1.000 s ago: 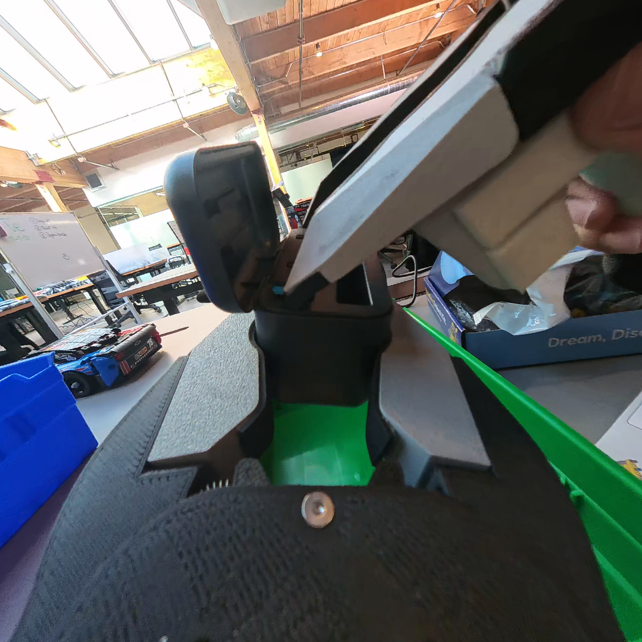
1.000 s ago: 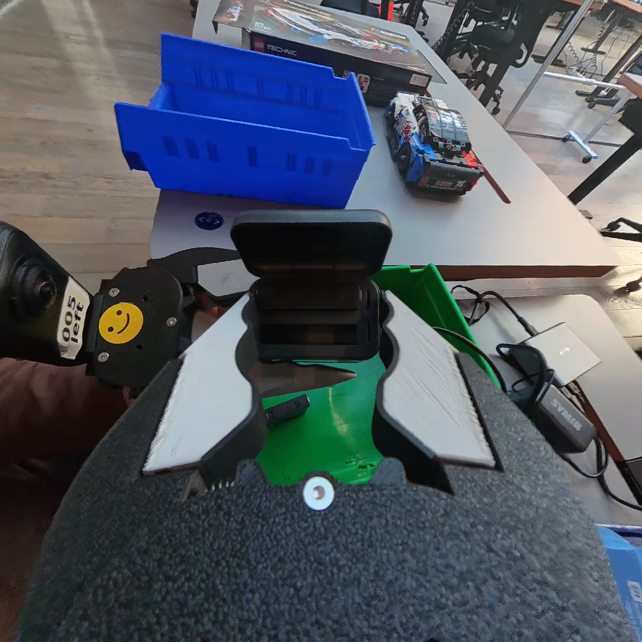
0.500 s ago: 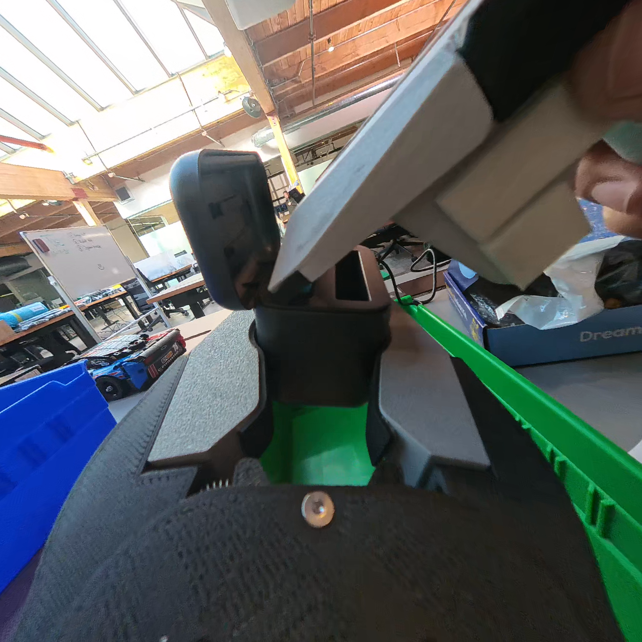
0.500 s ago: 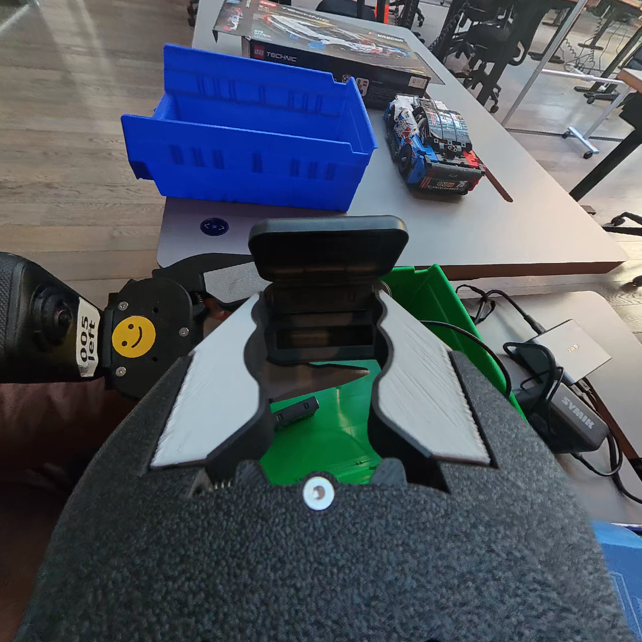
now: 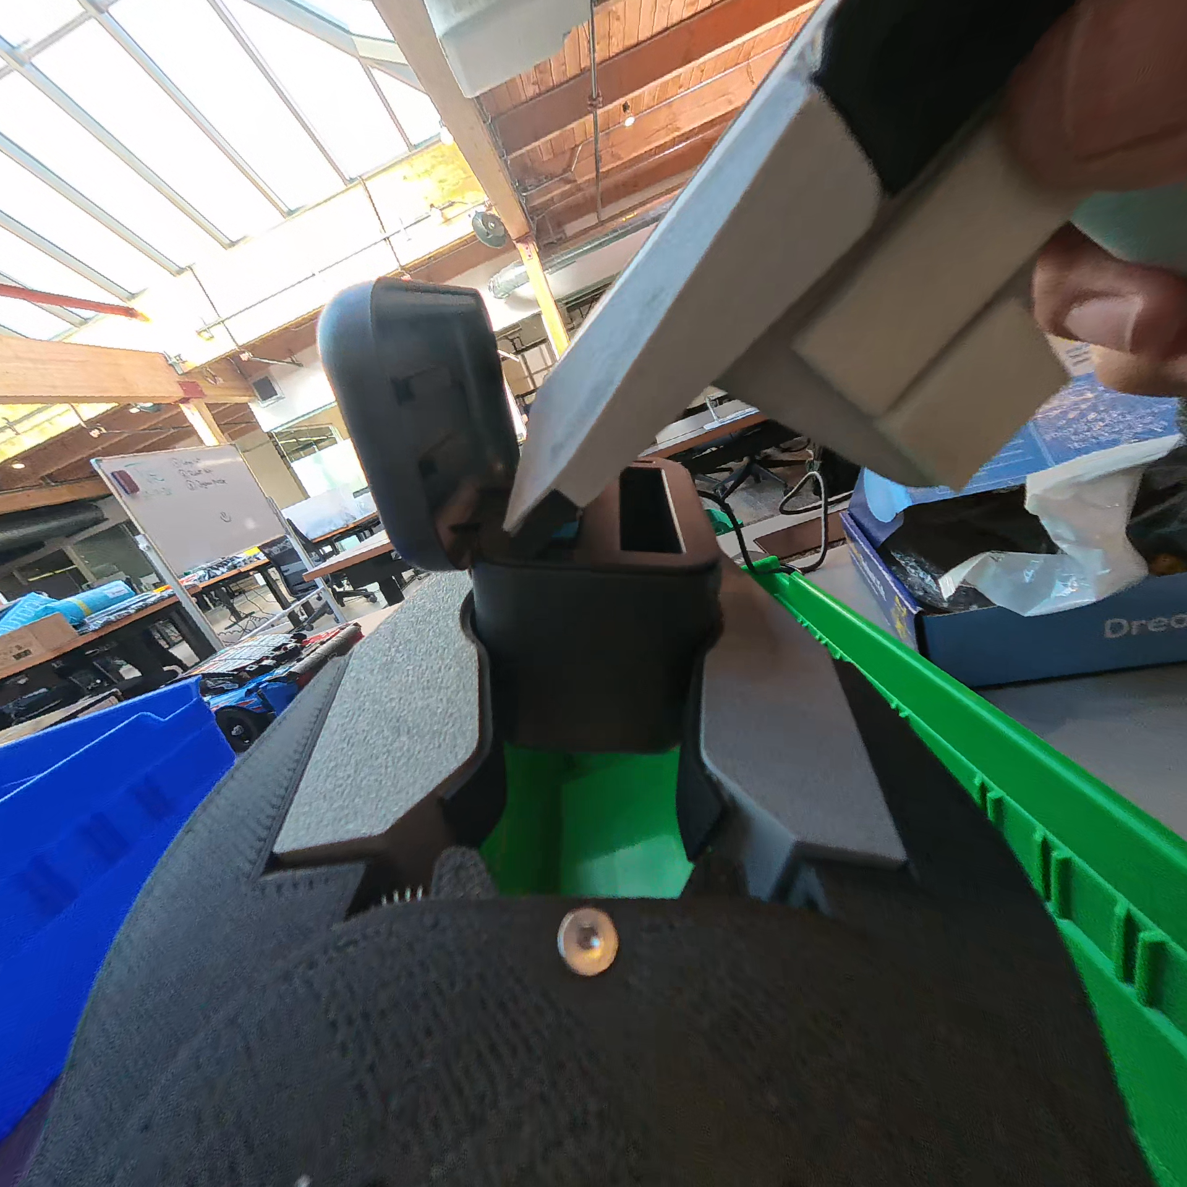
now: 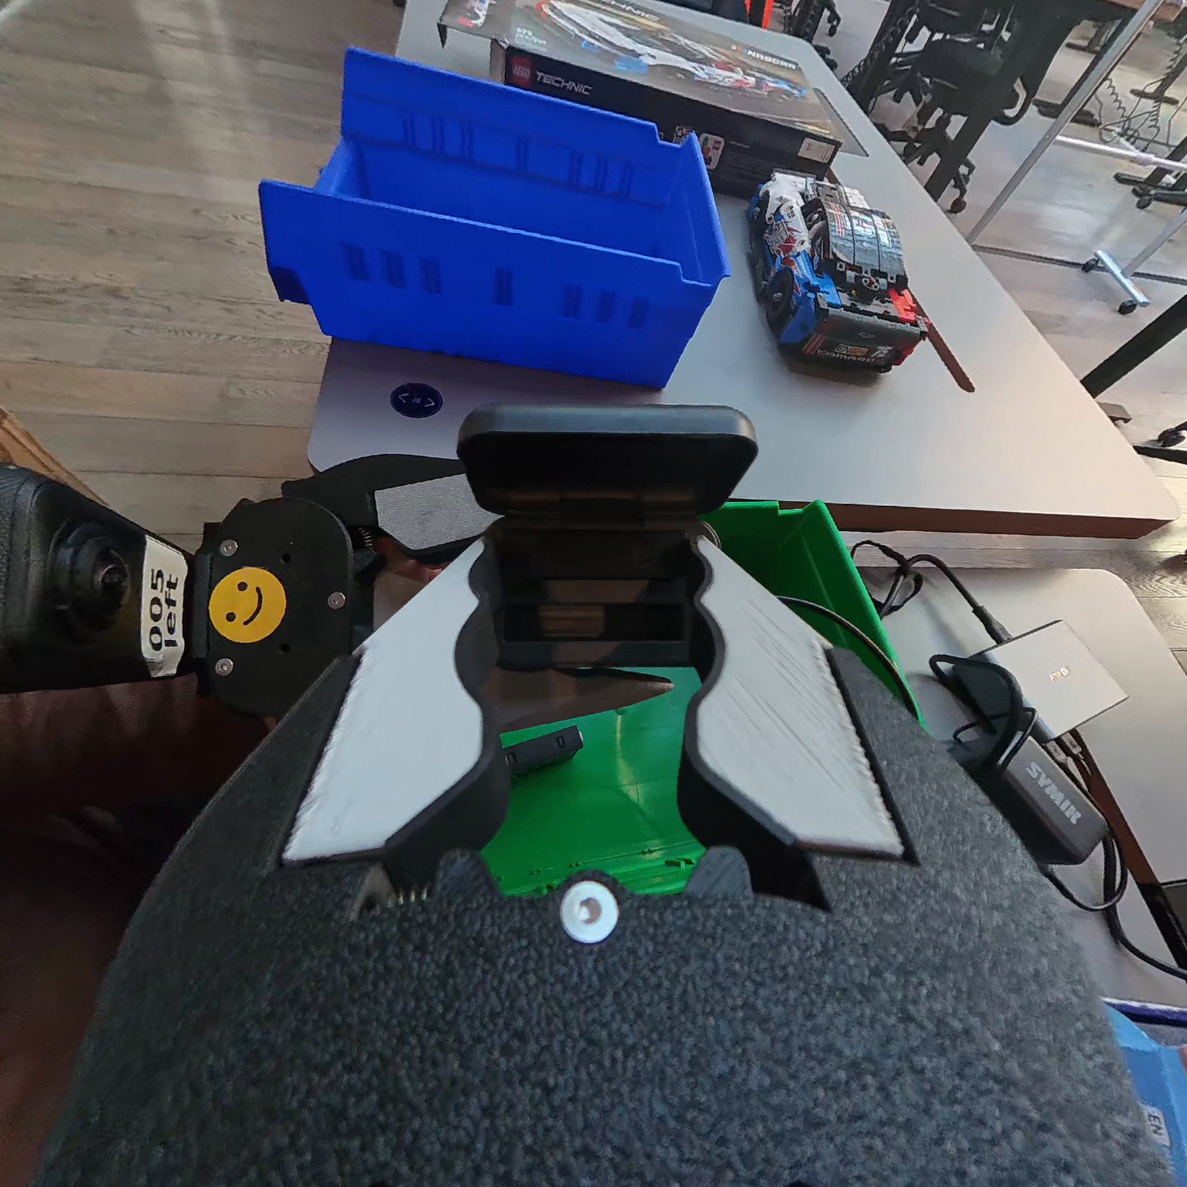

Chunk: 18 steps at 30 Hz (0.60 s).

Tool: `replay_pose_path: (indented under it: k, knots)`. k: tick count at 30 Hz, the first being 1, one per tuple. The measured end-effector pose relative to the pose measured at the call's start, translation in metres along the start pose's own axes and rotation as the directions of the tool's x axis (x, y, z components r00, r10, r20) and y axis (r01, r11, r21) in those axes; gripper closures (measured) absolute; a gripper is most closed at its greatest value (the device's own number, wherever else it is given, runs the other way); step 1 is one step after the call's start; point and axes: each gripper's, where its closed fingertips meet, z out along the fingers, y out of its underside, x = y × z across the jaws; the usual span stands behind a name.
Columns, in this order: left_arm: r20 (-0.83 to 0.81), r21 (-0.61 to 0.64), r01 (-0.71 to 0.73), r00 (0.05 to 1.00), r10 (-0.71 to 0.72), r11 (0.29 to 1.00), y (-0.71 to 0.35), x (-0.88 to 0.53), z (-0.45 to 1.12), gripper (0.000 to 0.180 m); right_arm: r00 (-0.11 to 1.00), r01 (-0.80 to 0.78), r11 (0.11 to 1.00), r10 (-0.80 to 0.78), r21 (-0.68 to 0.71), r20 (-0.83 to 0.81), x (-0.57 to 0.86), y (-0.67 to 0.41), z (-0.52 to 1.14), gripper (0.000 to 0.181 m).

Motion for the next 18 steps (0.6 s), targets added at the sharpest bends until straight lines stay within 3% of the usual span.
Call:
replay_pose_path:
  k: [8,9,11,12,16,18]
  knots:
    - [-0.014,-0.014,0.026,1.0,-0.026,1.0,0.005,0.0,-0.001,0.117,0.997,0.082,0.997,-0.082,-0.014,-0.004,-0.004,-0.001,0.0,0.128]
    - [-0.022,-0.022,0.035,0.999,-0.036,0.999,0.006,0.001,0.0,0.117,0.988,0.095,0.993,-0.102,0.062,0.112,-0.025,-0.01,-0.007,0.181]
    - [-0.024,-0.058,0.082,0.996,-0.084,0.995,0.019,0.0,0.001,0.117,0.983,0.171,0.971,-0.155,0.165,-0.102,0.001,-0.032,-0.026,0.181]
    - [-0.022,-0.042,0.129,0.991,-0.13,0.991,0.02,-0.002,-0.002,0.117,0.983,0.168,0.962,-0.147,0.213,-0.112,0.004,-0.041,-0.035,0.181]
    - [-0.017,-0.046,0.108,0.994,-0.108,0.993,0.021,-0.007,-0.005,0.116,1.0,0.0,0.993,-0.001,0.116,0.006,0.011,-0.026,-0.03,0.181]
    - [-0.025,-0.039,0.146,0.989,-0.147,0.988,0.019,-0.009,-0.003,0.117,0.995,-0.068,0.997,0.064,0.043,0.078,0.004,-0.01,-0.021,0.164]
